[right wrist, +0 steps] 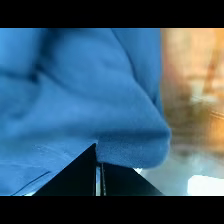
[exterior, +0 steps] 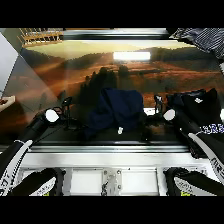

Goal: Fold the clothes and pants, and hang the long-sleeved shirts on hangers.

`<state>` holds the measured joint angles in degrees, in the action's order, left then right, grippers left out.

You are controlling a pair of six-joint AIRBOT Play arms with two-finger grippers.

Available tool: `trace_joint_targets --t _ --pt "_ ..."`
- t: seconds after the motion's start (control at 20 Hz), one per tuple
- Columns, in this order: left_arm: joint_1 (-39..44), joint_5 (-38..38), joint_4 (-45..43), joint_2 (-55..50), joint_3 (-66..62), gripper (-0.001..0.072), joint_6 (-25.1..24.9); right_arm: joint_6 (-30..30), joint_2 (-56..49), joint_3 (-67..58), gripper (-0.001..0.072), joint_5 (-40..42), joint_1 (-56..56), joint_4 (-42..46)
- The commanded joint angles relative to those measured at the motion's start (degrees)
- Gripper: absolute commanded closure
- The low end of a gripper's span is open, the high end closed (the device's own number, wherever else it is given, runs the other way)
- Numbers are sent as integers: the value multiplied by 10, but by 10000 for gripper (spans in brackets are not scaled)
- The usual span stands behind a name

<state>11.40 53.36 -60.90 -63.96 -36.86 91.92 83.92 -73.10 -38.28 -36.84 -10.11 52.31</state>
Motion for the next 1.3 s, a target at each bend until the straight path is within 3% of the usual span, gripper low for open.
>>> trace_joint_targets --t 0.0,0.1,0.3,0.35,0.45,0.65,0.85,1.0,1.25 --pt "-9 19 -82 11 -14 702 15 0 -3 -103 699 -82 48 156" --pt "-17 35 -97 17 -47 702 15 51 -3 -209 699 -141 100 307" --pt "0 25 -102 17 -70 702 14 57 -14 -364 697 -135 177 338" --pt "5 24 -108 13 -70 702 14 57 -16 -382 610 -125 187 335" --pt "7 26 -117 -2 -70 701 15 57 -13 -394 64 -127 199 334" --pt "7 29 -116 -32 -70 702 14 57 17 -342 53 -223 207 314" --pt "6 23 -116 -43 -70 702 14 57 40 -171 53 -231 174 126" --pt "6 20 -116 -43 -70 702 15 76 26 -62 53 -131 100 46" --pt "6 19 -116 -43 -70 701 14 129 -40 -41 55 25 -25 -27"
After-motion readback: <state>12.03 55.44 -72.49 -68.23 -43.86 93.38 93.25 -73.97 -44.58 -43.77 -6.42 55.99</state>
